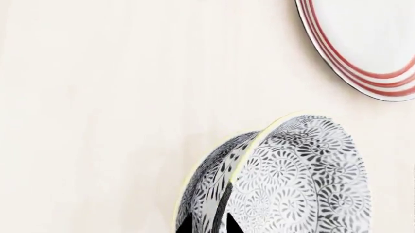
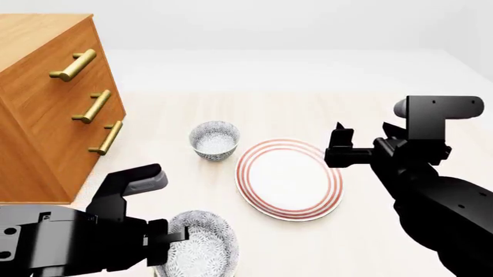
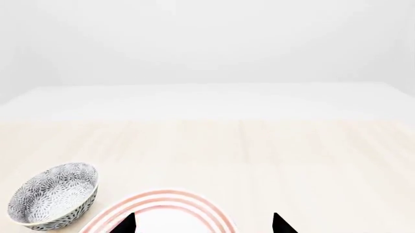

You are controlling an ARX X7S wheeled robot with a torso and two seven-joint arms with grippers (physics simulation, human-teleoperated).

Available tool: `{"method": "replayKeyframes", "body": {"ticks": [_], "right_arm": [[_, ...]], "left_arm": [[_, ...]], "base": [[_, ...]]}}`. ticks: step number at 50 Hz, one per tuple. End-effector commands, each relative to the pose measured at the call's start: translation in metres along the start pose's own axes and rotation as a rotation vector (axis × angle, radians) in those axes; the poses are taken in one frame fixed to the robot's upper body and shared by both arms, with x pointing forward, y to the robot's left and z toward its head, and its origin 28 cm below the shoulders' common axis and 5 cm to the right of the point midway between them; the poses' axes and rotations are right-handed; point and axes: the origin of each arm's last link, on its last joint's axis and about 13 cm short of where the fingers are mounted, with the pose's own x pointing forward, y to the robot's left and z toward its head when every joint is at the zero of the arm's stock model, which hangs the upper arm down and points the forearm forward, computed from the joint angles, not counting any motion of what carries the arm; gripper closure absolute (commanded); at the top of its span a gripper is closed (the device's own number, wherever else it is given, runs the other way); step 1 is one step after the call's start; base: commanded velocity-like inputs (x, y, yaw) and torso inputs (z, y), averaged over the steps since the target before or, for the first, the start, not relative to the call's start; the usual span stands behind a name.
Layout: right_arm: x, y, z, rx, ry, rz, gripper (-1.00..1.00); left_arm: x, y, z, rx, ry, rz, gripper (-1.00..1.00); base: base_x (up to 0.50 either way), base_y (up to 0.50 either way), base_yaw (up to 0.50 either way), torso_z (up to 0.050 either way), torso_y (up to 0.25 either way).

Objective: Stack the bowl in the middle on the bowl at the back.

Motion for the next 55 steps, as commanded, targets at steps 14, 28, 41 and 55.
{"method": "replayKeyframes", "body": {"ticks": [14,28,41,55], "right_arm": [[0.001,0.0,0.003,-0.003,-0.005,0.002,-1.0],[-0.008,0.002,0.013,-0.009,-0.034,0.005,-1.0],[-0.059,0.006,0.042,-0.051,-0.111,-0.011,-1.0],[-0.135,0.023,0.042,-0.062,-0.174,-0.023,-1.0]], "left_arm": [[-0.005,-0.001,0.003,0.016,-0.032,-0.014,-1.0],[-0.032,-0.004,0.005,0.075,-0.173,-0.079,-1.0],[-0.094,0.001,0.003,0.14,-0.434,-0.097,-1.0],[-0.108,0.02,-0.024,0.166,-0.658,-0.018,-1.0]], "base": [[0.0,0.0,0.0,0.0,0.0],[0.0,0.0,0.0,0.0,0.0],[0.0,0.0,0.0,0.0,0.0],[0.0,0.0,0.0,0.0,0.0]]}}
